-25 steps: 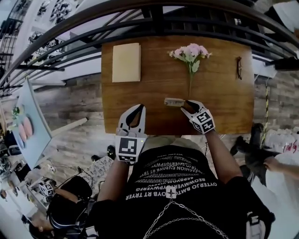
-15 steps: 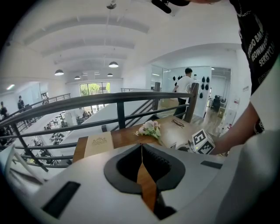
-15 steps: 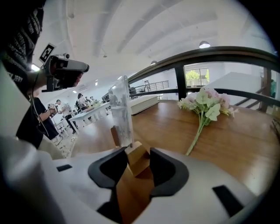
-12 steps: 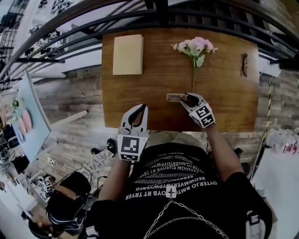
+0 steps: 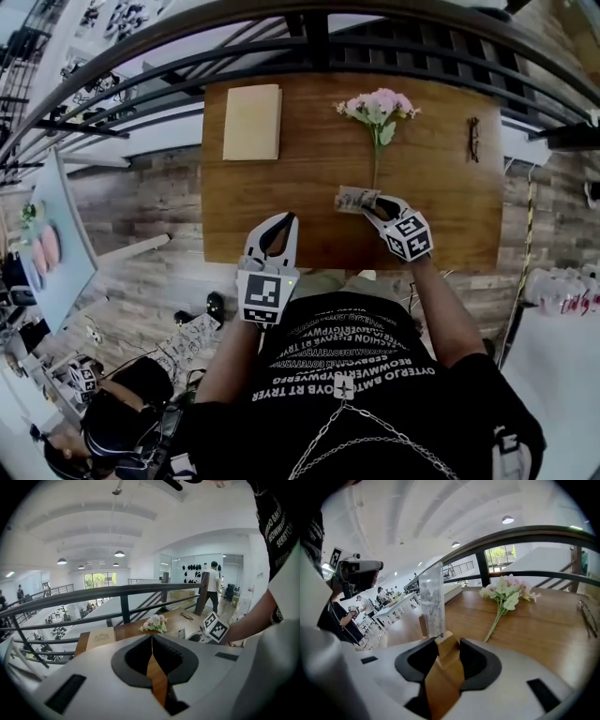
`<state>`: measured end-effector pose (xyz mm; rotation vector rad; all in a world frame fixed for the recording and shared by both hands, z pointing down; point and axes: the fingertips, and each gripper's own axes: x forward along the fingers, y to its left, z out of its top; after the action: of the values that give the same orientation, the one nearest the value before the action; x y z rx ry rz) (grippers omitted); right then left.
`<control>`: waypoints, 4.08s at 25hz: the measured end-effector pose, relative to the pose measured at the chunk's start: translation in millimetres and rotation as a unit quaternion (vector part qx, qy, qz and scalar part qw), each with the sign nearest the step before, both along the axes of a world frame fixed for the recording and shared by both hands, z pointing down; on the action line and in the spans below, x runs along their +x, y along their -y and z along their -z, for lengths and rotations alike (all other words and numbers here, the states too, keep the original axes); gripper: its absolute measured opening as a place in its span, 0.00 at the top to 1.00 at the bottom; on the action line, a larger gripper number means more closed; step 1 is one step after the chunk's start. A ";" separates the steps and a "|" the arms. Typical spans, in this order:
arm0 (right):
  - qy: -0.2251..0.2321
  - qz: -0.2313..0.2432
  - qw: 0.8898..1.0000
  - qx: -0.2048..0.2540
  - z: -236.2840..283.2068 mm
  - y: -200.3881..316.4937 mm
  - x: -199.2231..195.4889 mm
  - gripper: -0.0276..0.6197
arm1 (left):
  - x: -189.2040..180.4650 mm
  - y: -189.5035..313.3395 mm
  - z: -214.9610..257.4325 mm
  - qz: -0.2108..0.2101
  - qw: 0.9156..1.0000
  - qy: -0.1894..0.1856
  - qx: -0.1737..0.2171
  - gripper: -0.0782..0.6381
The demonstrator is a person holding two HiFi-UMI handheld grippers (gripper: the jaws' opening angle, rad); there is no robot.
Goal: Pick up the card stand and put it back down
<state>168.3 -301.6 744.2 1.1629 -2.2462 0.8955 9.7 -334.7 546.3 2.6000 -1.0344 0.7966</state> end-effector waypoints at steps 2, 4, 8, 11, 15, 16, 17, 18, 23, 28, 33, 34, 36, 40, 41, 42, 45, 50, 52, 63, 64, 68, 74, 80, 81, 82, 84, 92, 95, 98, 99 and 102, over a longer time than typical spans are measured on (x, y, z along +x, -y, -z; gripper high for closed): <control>-0.003 -0.002 1.000 0.006 10.7 -0.3 4.2 0.71 | 2.8 -2.8 4.7 -0.002 1.000 -0.004 0.006 0.85; -0.005 -0.005 1.000 0.012 23.3 -1.2 7.6 0.71 | 4.3 -4.8 9.8 -0.002 1.000 -0.007 0.010 0.85; -0.013 -0.006 0.999 0.029 51.3 -4.8 14.5 0.71 | 7.7 -10.6 20.7 -0.001 1.000 -0.012 0.020 0.85; -0.018 -0.009 0.999 0.042 68.4 -6.3 22.8 0.71 | 13.2 -16.4 23.9 -0.003 1.000 -0.014 0.026 0.85; -0.022 -0.019 0.998 0.061 91.5 -5.7 29.0 0.71 | 14.0 -26.0 26.3 -0.003 0.999 -0.015 0.029 0.85; -0.022 -0.021 0.997 0.065 97.1 -6.1 29.5 0.71 | 13.1 -29.2 27.3 -0.002 0.999 -0.016 0.030 0.85; -0.021 -0.024 0.997 0.068 102.6 -7.0 30.3 0.71 | 12.5 -32.3 28.4 -0.002 0.999 -0.016 0.031 0.85; -0.020 -0.027 0.997 0.071 108.2 -8.1 31.7 0.71 | 12.5 -35.1 29.7 -0.001 0.999 -0.017 0.033 0.85; -0.018 -0.031 0.996 0.085 136.1 -17.2 42.0 0.71 | 18.6 -47.1 39.0 0.006 0.999 -0.021 0.042 0.85; -0.018 -0.029 0.994 0.101 164.4 -31.4 47.6 0.71 | 25.9 -61.7 47.2 0.007 0.998 -0.029 0.052 0.85; -0.019 -0.023 0.992 0.121 189.6 -43.4 50.7 0.71 | 34.1 -75.3 58.5 0.007 0.997 -0.034 0.063 0.85; -0.019 -0.021 0.992 0.126 193.4 -45.6 51.4 0.71 | 35.9 -78.3 59.7 0.006 0.997 -0.035 0.065 0.85; -0.023 -0.020 0.990 0.134 200.3 -50.5 53.5 0.71 | 38.8 -84.8 60.5 0.006 0.997 -0.037 0.067 0.85; -0.032 -0.017 0.988 0.148 213.2 -60.3 56.9 0.71 | 40.4 -97.4 60.7 0.009 0.997 -0.038 0.072 0.85; -0.033 -0.017 0.988 0.152 216.9 -62.3 57.4 0.71 | 40.7 -99.8 61.3 0.010 0.996 -0.039 0.074 0.85; -0.034 -0.016 0.987 0.157 220.8 -64.2 57.8 0.71 | 41.1 -102.1 62.5 0.012 0.996 -0.040 0.076 0.85; -0.032 -0.014 0.985 0.170 232.9 -70.1 58.3 0.71 | 43.0 -108.6 66.2 0.015 0.996 -0.042 0.082 0.85; -0.030 -0.009 0.983 0.182 250.0 -80.4 63.9 0.71 | 52.1 -120.7 69.7 0.019 0.995 -0.045 0.088 0.85; -0.029 -0.010 0.982 0.185 255.2 -87.2 69.0 0.71 | 57.1 -127.5 70.8 0.020 0.994 -0.048 0.091 0.85; -0.034 -0.004 0.977 0.211 294.5 -109.0 72.9 0.71 | 67.0 -155.1 71.8 0.015 0.994 -0.056 0.095 0.85; -0.032 -0.005 0.977 0.212 297.9 -110.1 72.9 0.71 | 68.1 -156.8 72.0 0.013 0.994 -0.056 0.095 0.85; -0.032 0.000 0.975 0.220 309.4 -114.3 71.5 0.71 | 71.7 -166.4 71.9 0.007 0.994 -0.054 0.094 0.85; -0.030 0.005 0.974 0.225 313.6 -115.4 64.4 0.71 | 63.2 -177.6 67.4 0.011 0.995 -0.047 0.089 0.85; -0.023 0.004 0.975 0.221 311.5 -108.0 56.7 0.71 | 50.4 -173.2 66.1 0.019 0.996 -0.040 0.082 0.85; -0.022 0.003 0.975 0.220 311.1 -105.5 56.3 0.71 | 49.2 -170.2 66.0 0.019 0.996 -0.038 0.081 0.85; -0.020 0.002 0.976 0.219 310.2 -102.5 56.2 0.71 | 48.3 -166.4 65.7 0.019 0.996 -0.037 0.080 0.85; -0.019 -0.003 0.976 0.215 305.9 -94.7 56.7 0.71 | 47.5 -156.3 64.5 0.018 0.996 -0.035 0.078 0.85; -0.017 -0.014 0.982 0.189 265.3 -57.8 53.6 0.71 | 45.2 -110.4 55.0 0.005 0.997 -0.024 0.074 0.85; -0.021 -0.015 0.984 0.176 244.6 -33.5 45.6 0.71 | 33.9 -84.8 48.2 0.007 0.998 -0.011 0.063 0.85; -0.012 -0.028 0.985 0.167 224.4 -11.0 41.9 0.71 | 24.9 -62.1 42.0 0.009 0.998 -0.003 0.055 0.85; -0.008 -0.033 0.986 0.165 218.6 -4.4 41.3 0.71 | 22.3 -55.2 40.8 0.009 0.999 -0.001 0.053 0.85; -0.010 -0.039 0.987 0.155 200.1 11.2 39.1 0.71 | 14.6 -38.0 35.8 0.010 0.999 0.009 0.044 0.85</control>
<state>207.5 -312.8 544.1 1.3950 -2.3975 0.5717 24.3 -296.7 510.5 2.6566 -1.1228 0.7878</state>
